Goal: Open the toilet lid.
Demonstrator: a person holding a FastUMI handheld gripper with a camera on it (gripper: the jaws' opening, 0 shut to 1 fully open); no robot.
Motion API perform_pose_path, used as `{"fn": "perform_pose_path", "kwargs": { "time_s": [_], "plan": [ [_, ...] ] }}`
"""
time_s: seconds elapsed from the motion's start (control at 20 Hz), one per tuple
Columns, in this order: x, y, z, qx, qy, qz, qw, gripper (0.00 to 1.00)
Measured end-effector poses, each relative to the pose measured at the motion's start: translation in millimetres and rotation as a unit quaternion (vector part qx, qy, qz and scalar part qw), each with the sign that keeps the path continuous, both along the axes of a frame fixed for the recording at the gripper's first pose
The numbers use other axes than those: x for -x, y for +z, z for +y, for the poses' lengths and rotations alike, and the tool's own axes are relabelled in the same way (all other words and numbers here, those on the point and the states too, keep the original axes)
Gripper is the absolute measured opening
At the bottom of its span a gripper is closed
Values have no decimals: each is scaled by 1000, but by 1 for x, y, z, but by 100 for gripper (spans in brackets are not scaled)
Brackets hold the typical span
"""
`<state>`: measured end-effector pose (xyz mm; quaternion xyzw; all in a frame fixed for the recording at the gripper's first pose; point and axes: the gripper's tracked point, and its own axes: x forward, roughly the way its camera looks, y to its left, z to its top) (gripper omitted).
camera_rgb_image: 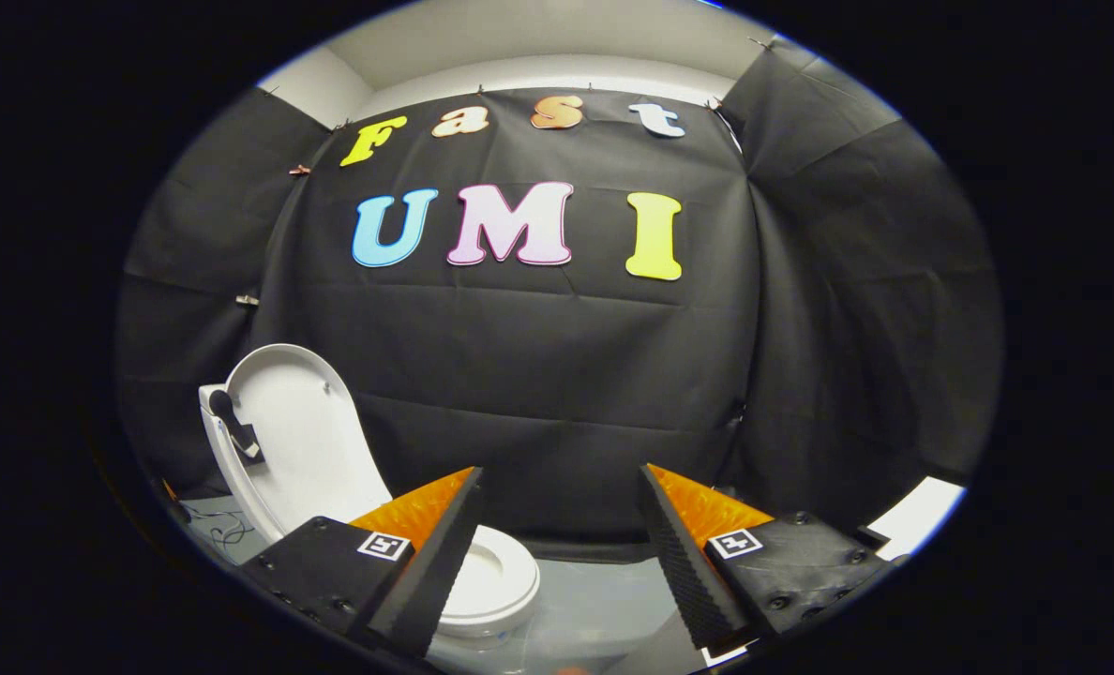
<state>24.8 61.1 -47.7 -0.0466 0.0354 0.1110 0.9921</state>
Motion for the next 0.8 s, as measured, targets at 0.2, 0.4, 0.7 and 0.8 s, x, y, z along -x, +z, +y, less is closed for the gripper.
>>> {"fn": "perform_pose_path", "kwargs": {
  "time_s": [0.2, 0.4, 0.7, 0.8],
  "plan": [
    [7, 2, 14, 7, 22, -9, 1000, 99],
    [6, -1, 14, 13, 23, -10, 1000, 99],
    [1, -4, 6, 10, 9, -6, 1000, 99],
    [0, -4, 4, 14, 5, -11, 1000, 99]
  ]
}}
